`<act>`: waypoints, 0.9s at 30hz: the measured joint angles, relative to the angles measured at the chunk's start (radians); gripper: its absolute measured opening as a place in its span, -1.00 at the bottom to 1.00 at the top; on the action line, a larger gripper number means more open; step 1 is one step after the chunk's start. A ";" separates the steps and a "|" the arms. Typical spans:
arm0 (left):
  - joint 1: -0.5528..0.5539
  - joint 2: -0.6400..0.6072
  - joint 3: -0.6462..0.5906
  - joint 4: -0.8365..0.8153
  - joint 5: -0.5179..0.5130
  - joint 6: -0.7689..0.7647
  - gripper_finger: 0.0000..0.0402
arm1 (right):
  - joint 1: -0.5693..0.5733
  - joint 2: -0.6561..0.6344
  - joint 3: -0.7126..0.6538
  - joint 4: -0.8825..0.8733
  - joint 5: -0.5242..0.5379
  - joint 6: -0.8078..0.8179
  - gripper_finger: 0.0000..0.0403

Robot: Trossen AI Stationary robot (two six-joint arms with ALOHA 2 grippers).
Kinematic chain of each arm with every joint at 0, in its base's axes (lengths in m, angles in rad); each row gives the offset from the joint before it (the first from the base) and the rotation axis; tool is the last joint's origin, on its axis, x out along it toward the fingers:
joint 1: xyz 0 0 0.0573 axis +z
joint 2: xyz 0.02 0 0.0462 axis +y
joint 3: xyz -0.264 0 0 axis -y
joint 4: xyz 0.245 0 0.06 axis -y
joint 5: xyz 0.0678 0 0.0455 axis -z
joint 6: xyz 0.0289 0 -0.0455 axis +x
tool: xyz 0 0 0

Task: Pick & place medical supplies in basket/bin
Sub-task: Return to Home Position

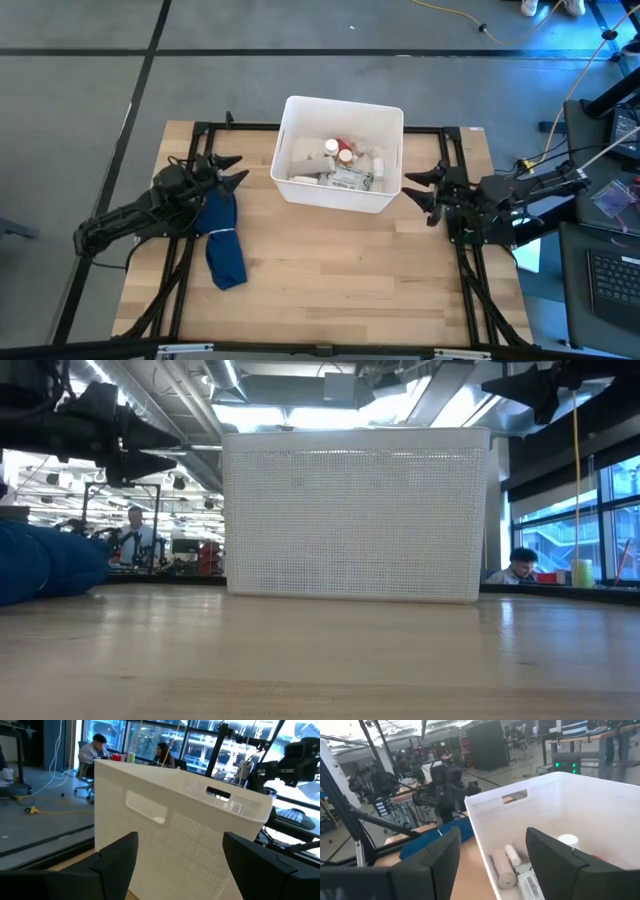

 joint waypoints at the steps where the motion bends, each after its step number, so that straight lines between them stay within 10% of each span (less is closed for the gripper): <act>1: 0.003 0.000 0.000 -0.004 0.000 0.000 0.41 | 0.000 0.012 0.000 0.016 0.000 -0.004 0.12; 13: 0.002 0.000 0.000 -0.003 -0.002 -0.003 0.41 | 0.000 0.050 -0.305 0.777 -0.024 -0.273 0.12; 27: 0.002 0.000 0.000 -0.003 -0.002 0.049 0.41 | 0.000 -0.235 -0.444 0.616 0.027 -0.289 0.12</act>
